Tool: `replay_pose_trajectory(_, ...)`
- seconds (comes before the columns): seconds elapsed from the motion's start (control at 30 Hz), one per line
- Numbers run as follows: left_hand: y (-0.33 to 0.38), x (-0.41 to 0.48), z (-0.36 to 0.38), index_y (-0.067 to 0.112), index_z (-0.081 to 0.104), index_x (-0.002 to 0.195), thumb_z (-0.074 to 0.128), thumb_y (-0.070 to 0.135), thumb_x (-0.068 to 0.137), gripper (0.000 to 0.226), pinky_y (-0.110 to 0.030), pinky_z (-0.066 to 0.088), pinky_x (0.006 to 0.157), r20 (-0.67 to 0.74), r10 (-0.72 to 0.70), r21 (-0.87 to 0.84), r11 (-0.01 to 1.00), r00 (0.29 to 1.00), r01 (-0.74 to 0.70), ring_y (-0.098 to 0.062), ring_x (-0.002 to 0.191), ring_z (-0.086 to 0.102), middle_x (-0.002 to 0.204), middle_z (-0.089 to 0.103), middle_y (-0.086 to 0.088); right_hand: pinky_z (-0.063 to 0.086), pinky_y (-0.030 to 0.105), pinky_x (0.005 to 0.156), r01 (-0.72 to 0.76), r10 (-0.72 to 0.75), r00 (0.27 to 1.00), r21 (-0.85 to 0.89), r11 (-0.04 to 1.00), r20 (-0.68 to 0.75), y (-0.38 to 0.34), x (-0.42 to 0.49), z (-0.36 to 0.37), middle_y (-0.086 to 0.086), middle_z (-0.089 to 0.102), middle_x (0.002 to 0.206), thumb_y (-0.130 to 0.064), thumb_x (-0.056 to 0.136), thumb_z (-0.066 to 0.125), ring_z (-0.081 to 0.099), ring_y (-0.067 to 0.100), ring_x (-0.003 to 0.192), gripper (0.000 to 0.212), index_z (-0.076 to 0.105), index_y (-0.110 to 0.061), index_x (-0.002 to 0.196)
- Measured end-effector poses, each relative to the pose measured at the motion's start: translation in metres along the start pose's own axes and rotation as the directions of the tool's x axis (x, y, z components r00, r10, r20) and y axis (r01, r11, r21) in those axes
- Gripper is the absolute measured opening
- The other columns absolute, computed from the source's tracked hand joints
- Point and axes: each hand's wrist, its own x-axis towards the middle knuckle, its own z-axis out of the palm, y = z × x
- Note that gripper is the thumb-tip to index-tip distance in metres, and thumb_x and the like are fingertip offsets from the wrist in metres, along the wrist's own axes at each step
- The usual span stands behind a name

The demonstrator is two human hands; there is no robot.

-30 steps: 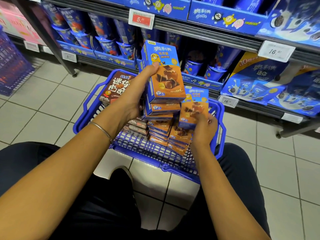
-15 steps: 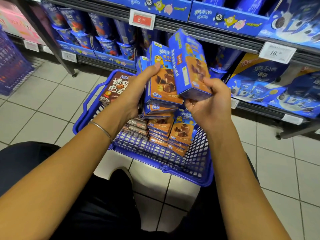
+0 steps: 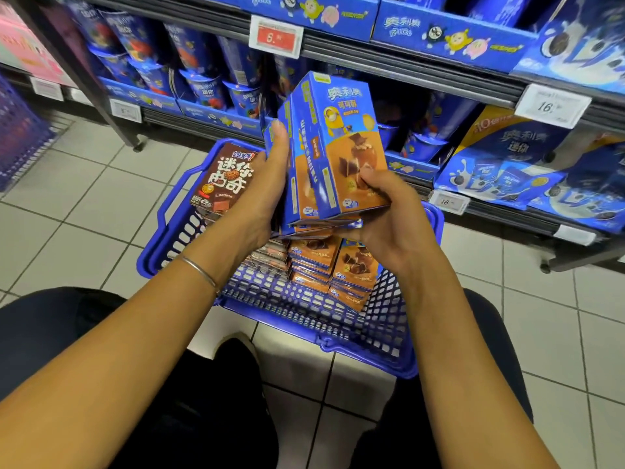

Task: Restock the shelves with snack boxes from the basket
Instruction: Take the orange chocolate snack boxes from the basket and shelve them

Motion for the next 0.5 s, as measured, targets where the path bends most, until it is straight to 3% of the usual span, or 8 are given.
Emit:
replay_pose_trajectory(0.17, -0.013, 0.025, -0.005, 0.027, 0.062, 0.145, 0.016, 0.075, 0.104, 0.078, -0.055, 0.057, 0.105, -0.037, 0.025, -0.055, 0.998, 0.999, -0.027, -0.030, 0.117, 0.074, 0.130, 0.075, -0.007, 0.048, 0.065, 0.097, -0.008, 0.008, 1.000, -0.037, 0.999, -0.005, 0.012, 0.014, 0.001, 0.002, 0.071, 0.106, -0.027, 0.095, 0.059, 0.069, 0.025, 0.100, 0.015, 0.071, -0.029, 0.103)
replay_pose_trajectory(0.27, -0.015, 0.037, -0.004, 0.027, 0.067, 0.139, 0.018, 0.072, 0.106, 0.074, -0.048, 0.060, 0.097, -0.107, 0.014, -0.016, 1.000, 0.994, -0.015, -0.028, 0.111, 0.077, 0.123, 0.078, -0.006, 0.052, 0.061, 0.094, -0.043, 0.043, 0.999, 0.001, 0.999, -0.017, 0.013, 0.022, -0.001, 0.000, 0.069, 0.107, -0.031, 0.091, 0.061, 0.069, 0.023, 0.101, 0.012, 0.071, -0.033, 0.098)
replay_pose_trajectory(0.4, -0.015, 0.035, 0.003, 0.026, 0.069, 0.132, 0.020, 0.065, 0.109, 0.067, -0.051, 0.058, 0.103, -0.246, 0.037, 0.091, 0.996, 0.969, -0.015, -0.023, 0.110, 0.076, 0.120, 0.079, -0.001, 0.044, 0.072, 0.097, -0.127, 0.139, 0.989, 0.169, 0.977, -0.057, 0.004, 0.023, 0.006, 0.013, 0.065, 0.121, -0.027, 0.091, 0.060, 0.061, 0.042, 0.119, 0.028, 0.066, -0.020, 0.118)
replay_pose_trajectory(0.5, 0.008, 0.013, 0.010, 0.024, 0.069, 0.135, 0.027, 0.067, 0.108, 0.065, -0.049, 0.062, 0.096, -0.256, 0.006, 0.098, 0.995, 0.967, 0.020, -0.023, 0.107, 0.078, 0.118, 0.080, -0.002, 0.047, 0.072, 0.094, -0.176, 0.196, 0.976, 0.181, 0.968, -0.098, -0.028, 0.006, 0.022, 0.012, 0.068, 0.121, -0.029, 0.088, 0.061, 0.065, 0.037, 0.116, 0.036, 0.065, -0.018, 0.122)
